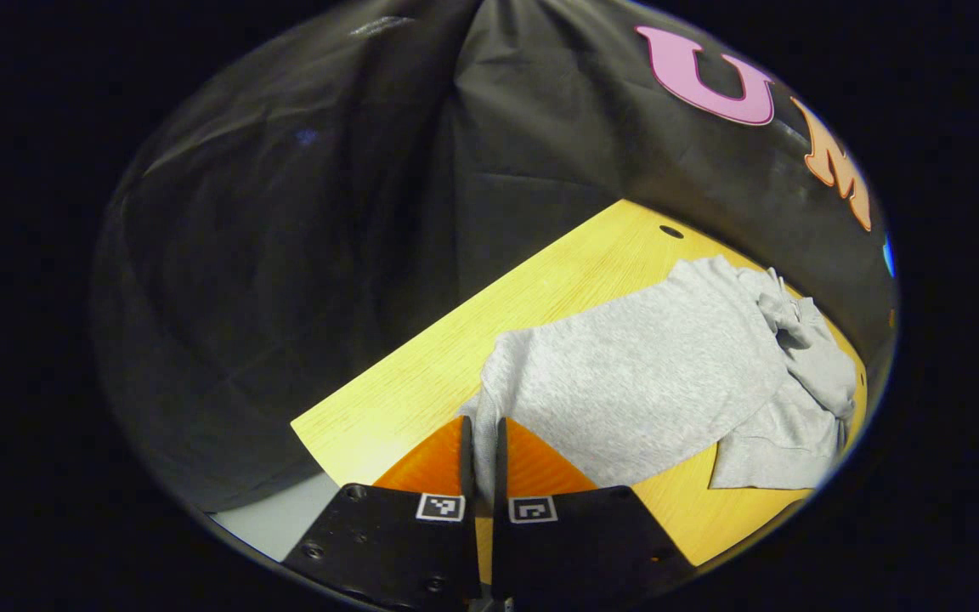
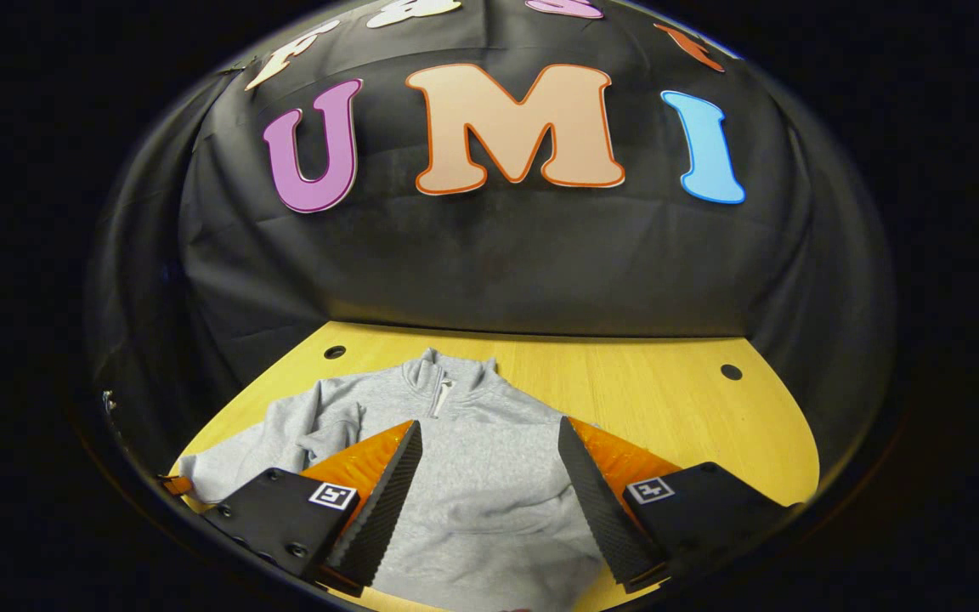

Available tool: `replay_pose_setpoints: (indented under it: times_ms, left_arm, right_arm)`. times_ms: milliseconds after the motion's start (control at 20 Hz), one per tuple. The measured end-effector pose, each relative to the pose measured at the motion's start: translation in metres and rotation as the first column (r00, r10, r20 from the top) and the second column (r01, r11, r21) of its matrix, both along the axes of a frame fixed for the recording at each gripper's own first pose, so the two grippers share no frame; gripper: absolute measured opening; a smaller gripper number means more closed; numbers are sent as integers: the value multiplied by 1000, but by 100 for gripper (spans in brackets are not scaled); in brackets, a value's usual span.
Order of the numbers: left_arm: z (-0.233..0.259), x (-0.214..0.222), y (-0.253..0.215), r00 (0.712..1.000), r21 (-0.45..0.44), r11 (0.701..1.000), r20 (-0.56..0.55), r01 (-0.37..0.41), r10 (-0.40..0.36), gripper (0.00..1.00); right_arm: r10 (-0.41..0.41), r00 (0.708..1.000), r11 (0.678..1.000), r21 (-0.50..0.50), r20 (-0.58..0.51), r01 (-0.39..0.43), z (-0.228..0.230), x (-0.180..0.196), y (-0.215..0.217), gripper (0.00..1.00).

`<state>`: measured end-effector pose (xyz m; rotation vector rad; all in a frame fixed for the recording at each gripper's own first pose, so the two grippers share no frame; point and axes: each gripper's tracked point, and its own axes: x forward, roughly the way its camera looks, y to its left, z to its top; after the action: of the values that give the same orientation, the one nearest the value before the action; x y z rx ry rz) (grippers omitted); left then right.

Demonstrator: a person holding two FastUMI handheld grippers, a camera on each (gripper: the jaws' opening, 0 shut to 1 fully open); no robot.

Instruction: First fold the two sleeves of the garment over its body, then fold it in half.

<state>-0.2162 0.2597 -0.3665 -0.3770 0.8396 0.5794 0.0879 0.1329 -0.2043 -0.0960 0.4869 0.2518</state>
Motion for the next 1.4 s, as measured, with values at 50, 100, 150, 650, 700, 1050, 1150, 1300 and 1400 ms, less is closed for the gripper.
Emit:
replay_pose_setpoints:
  times_ms: [50, 100, 150, 650, 700, 1050, 1150, 1300, 1400]
  left_arm:
    - [1, 4, 0, 1000, -29, 999, -3, -19, 19, 1]
    - [4, 5, 1, 999, -49, 998, 0, -39, 39, 0]
    - [10, 8, 3, 999, -57, 997, 12, -52, 53, 0]
    - [95, 86, 8, 985, 30, 999, 169, 20, -25, 0]
    - [103, 97, 7, 982, 43, 999, 183, 31, -39, 2]
    - [144, 156, -23, 961, 90, 988, 234, 128, -146, 0]
    - [154, 176, -34, 950, 114, 980, 253, 161, -185, 0]
    - [174, 206, -57, 928, 140, 966, 280, 215, -247, 0]
    - [185, 229, -76, 909, 155, 956, 302, 250, -287, 0]
  right_arm:
    - [-5, 1000, 1000, 0, 0, 5, 1, -2, -5, 98]
    - [-11, 1000, 1000, 1, 2, 11, 1, -2, -10, 98]
    - [-17, 1000, 1000, 1, 4, 17, 2, -3, -15, 99]
    - [-65, 998, 998, 8, 8, 65, 6, -19, -63, 99]
    - [-74, 997, 997, 11, 12, 74, 7, -20, -69, 99]
    - [-145, 989, 989, 19, 14, 145, 6, -39, -120, 99]
    - [-167, 986, 986, 28, 1, 167, 2, -46, -134, 98]
    - [-200, 980, 979, 30, -4, 200, -2, -56, -156, 98]
    - [-225, 974, 974, 34, -6, 225, -3, -63, -170, 97]
